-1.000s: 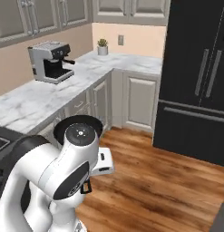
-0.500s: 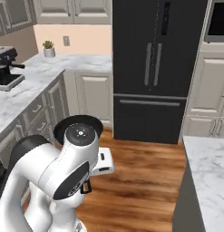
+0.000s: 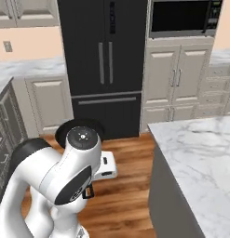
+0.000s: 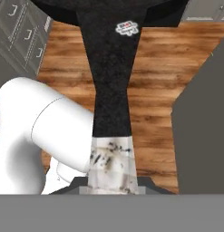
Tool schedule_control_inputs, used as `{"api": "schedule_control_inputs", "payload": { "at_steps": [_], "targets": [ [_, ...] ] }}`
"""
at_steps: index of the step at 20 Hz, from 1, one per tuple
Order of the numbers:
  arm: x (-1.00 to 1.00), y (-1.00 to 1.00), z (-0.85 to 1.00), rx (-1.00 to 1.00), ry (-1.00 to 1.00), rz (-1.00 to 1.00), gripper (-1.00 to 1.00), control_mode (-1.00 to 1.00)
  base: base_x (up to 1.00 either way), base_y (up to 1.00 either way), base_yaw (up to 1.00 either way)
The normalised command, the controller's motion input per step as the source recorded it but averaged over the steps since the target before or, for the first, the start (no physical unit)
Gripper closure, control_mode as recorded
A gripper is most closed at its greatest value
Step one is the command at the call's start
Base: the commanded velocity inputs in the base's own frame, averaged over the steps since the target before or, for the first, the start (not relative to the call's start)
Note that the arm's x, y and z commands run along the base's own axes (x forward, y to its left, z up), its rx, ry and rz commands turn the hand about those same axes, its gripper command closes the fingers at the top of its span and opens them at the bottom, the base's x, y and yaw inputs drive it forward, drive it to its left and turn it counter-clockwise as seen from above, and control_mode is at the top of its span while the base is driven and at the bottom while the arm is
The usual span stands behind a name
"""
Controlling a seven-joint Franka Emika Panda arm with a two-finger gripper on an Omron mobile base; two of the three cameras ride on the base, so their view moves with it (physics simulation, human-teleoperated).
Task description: Move the pot and pan from the stove into the sink.
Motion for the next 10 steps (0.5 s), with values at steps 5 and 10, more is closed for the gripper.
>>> {"api": "schedule_control_inputs", "payload": {
  "at_steps": [5,10],
  "targets": [
    [0.0,0.0,0.0,0.0,0.0,0.0,1.0,1.0,0.0,0.0,-0.5],
    [0.0,0.0,0.0,0.0,0.0,0.0,1.0,1.0,0.0,0.0,-0.5]
  ]
}}
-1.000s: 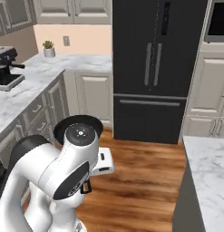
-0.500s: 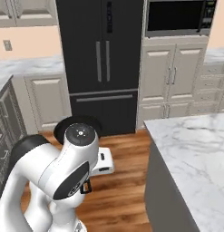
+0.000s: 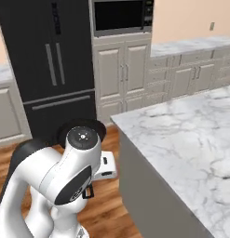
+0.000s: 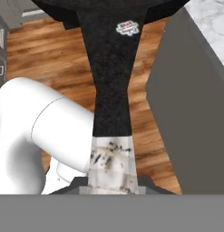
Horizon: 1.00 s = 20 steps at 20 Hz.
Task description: Move the pot and pan from the stove into the sink.
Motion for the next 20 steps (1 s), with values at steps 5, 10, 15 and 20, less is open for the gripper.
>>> {"api": "schedule_control_inputs", "payload": {
  "at_steps": [5,10,15,20],
  "targets": [
    [0.0,0.0,0.0,0.0,0.0,0.0,1.0,1.0,0.0,0.0,-0.5],
    [0.0,0.0,0.0,0.0,0.0,0.0,1.0,1.0,0.0,0.0,-0.5],
    [0.0,0.0,0.0,0.0,0.0,0.0,1.0,1.0,0.0,0.0,-0.5],
    [0.0,0.0,0.0,0.0,0.0,0.0,1.0,1.0,0.0,0.0,-0.5]
  ]
}}
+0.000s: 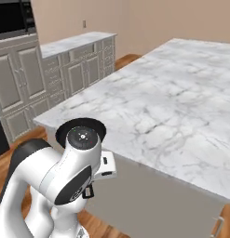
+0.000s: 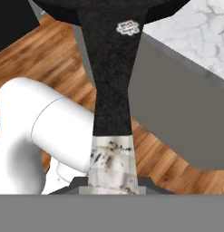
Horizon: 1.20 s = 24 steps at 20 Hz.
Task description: Move the pot and pan from the stove into the sink.
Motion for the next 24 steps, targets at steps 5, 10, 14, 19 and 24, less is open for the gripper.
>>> {"api": "schedule_control_inputs", "payload": {
  "at_steps": [5,10,14,19,24],
  "targets": [
    [0.0,0.0,0.0,0.0,0.0,0.0,1.0,1.0,0.0,0.0,-0.5],
    [0.0,0.0,0.0,0.0,0.0,0.0,1.0,1.0,0.0,0.0,-0.5],
    [0.0,0.0,0.0,0.0,0.0,0.0,1.0,1.0,0.0,0.0,-0.5],
    [0.0,0.0,0.0,0.0,0.0,0.0,1.0,1.0,0.0,0.0,-0.5],
    [0.0,0.0,0.0,0.0,0.0,0.0,1.0,1.0,0.0,0.0,-0.5]
  ]
}}
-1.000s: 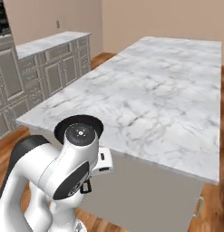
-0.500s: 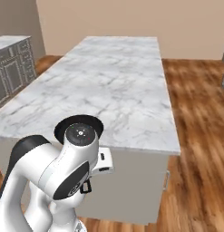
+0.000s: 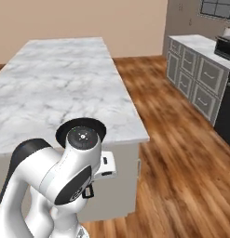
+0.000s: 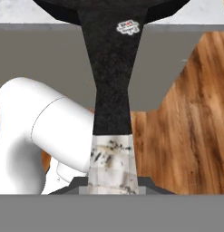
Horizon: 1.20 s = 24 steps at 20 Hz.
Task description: Move the pot and pan from the stove into the sink.
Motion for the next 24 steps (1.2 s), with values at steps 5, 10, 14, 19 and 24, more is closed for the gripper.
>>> {"api": "schedule_control_inputs", "payload": {
  "at_steps": [5,10,14,19,24],
  "targets": [
    [0.0,0.0,0.0,0.0,0.0,0.0,1.0,1.0,0.0,0.0,-0.5],
    [0.0,0.0,0.0,0.0,0.0,0.0,1.0,1.0,0.0,0.0,-0.5],
    [0.0,0.0,0.0,0.0,0.0,0.0,1.0,1.0,0.0,0.0,-0.5],
    [0.0,0.0,0.0,0.0,0.0,0.0,1.0,1.0,0.0,0.0,-0.5],
    [0.0,0.0,0.0,0.0,0.0,0.0,1.0,1.0,0.0,0.0,-0.5]
  ]
}}
